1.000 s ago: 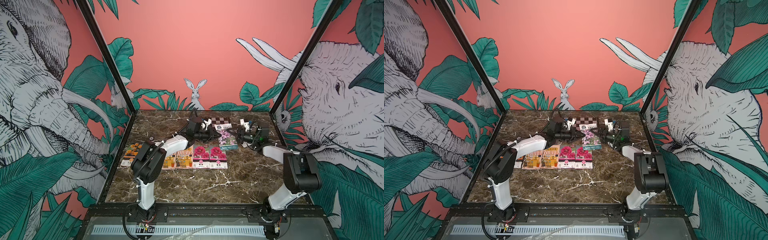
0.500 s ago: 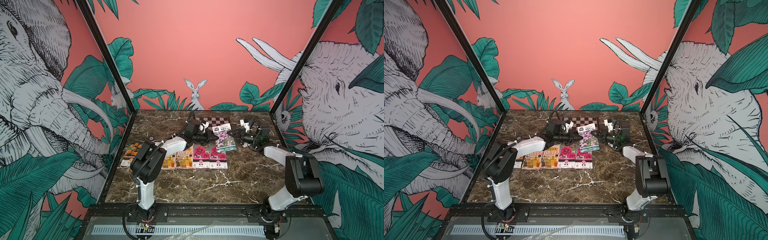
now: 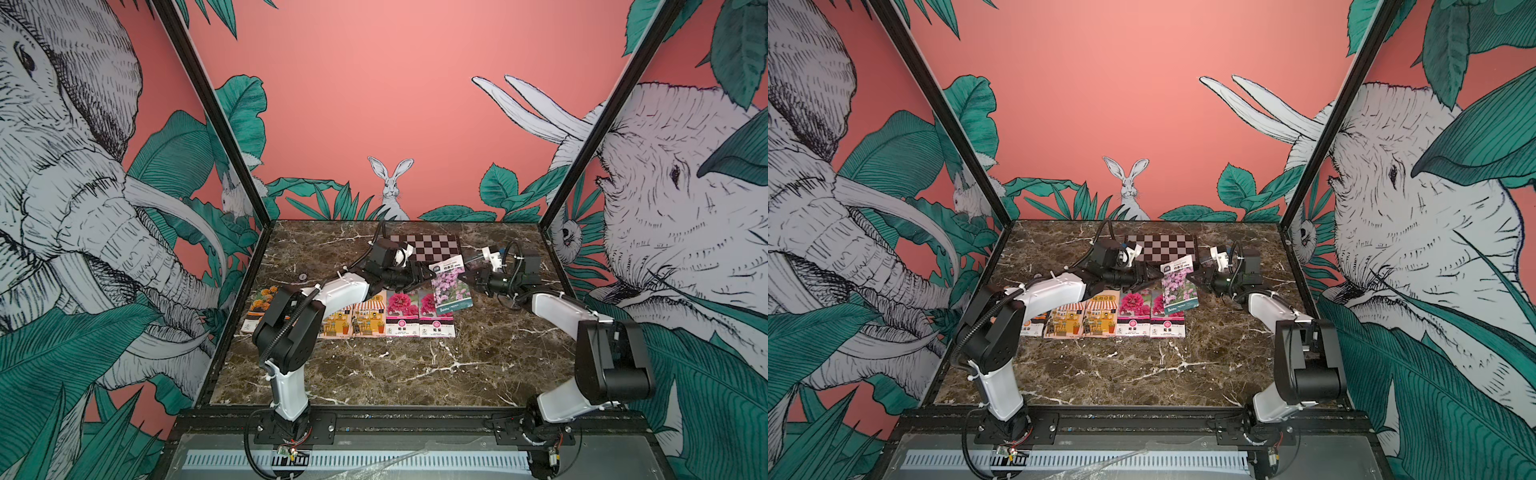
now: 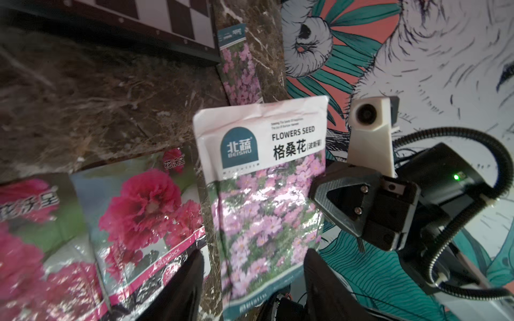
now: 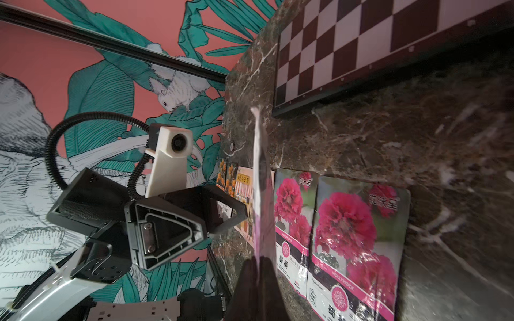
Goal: Arrange the seed packets in a row
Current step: Place the seed packet at the center of the board.
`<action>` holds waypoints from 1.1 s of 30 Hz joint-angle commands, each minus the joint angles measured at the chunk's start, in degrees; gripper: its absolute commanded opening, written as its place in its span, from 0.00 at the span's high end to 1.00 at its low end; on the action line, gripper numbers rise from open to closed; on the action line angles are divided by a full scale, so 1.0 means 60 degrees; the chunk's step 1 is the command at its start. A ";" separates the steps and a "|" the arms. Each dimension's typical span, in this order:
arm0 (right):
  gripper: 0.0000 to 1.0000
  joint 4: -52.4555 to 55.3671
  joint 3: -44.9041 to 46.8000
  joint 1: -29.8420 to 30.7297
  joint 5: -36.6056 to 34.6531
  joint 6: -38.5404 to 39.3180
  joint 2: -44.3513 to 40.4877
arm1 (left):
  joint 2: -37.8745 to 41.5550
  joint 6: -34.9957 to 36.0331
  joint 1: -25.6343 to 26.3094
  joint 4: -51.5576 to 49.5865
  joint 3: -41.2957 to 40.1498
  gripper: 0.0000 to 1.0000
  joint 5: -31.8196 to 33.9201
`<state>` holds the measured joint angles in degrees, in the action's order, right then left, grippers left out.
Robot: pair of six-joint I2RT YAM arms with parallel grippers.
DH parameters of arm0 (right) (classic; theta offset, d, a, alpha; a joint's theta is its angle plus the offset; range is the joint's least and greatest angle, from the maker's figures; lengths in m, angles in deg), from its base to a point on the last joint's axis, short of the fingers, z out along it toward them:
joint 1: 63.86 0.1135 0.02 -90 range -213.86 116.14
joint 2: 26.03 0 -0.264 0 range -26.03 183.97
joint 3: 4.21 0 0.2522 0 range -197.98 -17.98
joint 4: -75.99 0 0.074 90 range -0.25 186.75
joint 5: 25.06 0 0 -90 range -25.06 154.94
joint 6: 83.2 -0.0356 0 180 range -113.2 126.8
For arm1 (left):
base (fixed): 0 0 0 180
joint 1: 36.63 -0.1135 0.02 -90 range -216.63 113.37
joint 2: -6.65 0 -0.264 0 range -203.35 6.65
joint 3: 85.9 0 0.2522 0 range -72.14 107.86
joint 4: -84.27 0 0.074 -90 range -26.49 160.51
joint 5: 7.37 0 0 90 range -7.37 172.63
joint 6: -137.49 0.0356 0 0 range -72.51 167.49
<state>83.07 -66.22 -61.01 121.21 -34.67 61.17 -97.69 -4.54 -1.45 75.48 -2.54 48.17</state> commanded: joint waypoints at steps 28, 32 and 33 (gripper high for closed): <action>0.91 0.2731 0.0504 -0.0511 -0.3285 0.2910 0.0244 | 0.1972 0.3047 -0.0549 -0.3390 -0.0884 0.01 0.3868; 0.89 0.2744 0.0579 -0.0509 -0.3598 0.2957 0.0160 | 0.1942 0.3035 -0.0546 -0.3381 -0.0867 0.01 0.3857; 0.88 0.2731 0.0608 -0.0513 -0.3683 0.2955 0.0145 | 0.1935 0.3028 -0.0553 -0.3390 -0.0865 0.01 0.3846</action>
<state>100.40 -63.69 -64.02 101.23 -18.15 62.42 -87.31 13.07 -4.45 56.16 -7.26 70.51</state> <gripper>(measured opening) 0.118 0.994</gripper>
